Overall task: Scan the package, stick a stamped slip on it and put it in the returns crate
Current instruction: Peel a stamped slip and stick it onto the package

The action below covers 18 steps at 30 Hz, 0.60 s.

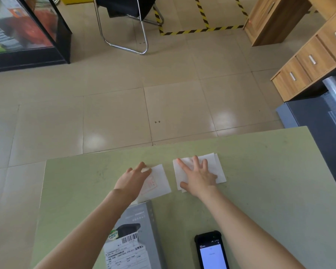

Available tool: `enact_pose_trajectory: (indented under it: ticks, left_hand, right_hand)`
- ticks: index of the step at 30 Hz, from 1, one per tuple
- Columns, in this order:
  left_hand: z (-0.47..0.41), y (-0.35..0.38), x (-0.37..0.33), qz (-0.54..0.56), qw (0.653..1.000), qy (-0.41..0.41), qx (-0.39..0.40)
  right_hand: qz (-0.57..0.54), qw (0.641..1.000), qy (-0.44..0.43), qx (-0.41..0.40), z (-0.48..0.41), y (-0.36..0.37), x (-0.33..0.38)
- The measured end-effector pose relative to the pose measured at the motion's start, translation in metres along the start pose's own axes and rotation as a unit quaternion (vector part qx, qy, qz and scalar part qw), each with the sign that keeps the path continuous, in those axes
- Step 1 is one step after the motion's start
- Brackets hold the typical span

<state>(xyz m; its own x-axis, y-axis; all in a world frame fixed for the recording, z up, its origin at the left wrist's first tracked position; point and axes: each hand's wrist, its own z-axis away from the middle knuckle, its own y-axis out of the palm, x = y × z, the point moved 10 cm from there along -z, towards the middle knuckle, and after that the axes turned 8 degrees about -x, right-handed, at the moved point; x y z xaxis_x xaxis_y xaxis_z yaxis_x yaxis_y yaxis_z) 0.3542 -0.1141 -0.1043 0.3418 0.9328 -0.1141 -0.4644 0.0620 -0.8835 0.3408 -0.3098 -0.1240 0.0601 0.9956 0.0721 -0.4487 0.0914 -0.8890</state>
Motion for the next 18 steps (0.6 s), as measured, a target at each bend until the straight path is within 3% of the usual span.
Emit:
enact_pose_trajectory:
  ticks: [4,8,11,15,18]
  left_hand:
    - [0.006,-0.009,0.021,0.050,0.997,-0.018,-0.058]
    - [0.011,-0.028,0.026,0.180,0.975,-0.044,-0.126]
    - [0.024,-0.048,0.033,0.294,0.935,-0.082,-0.184]
    - [0.052,-0.062,0.055,0.444,0.849,-0.171,-0.230]
    - [0.073,-0.073,0.060,0.508,0.802,-0.178,-0.261]
  right_hand:
    - [0.005,1.000,-0.006,-0.005,0.003,0.000,0.003]
    - [-0.001,1.000,-0.004,0.002,0.006,-0.001,0.003]
    - [-0.036,0.999,0.014,0.005,0.010,-0.001,0.001]
    - [-0.082,0.996,0.026,0.013,0.018,0.002,0.002]
    - [-0.086,0.995,0.036,-0.027,0.023,-0.006,-0.002]
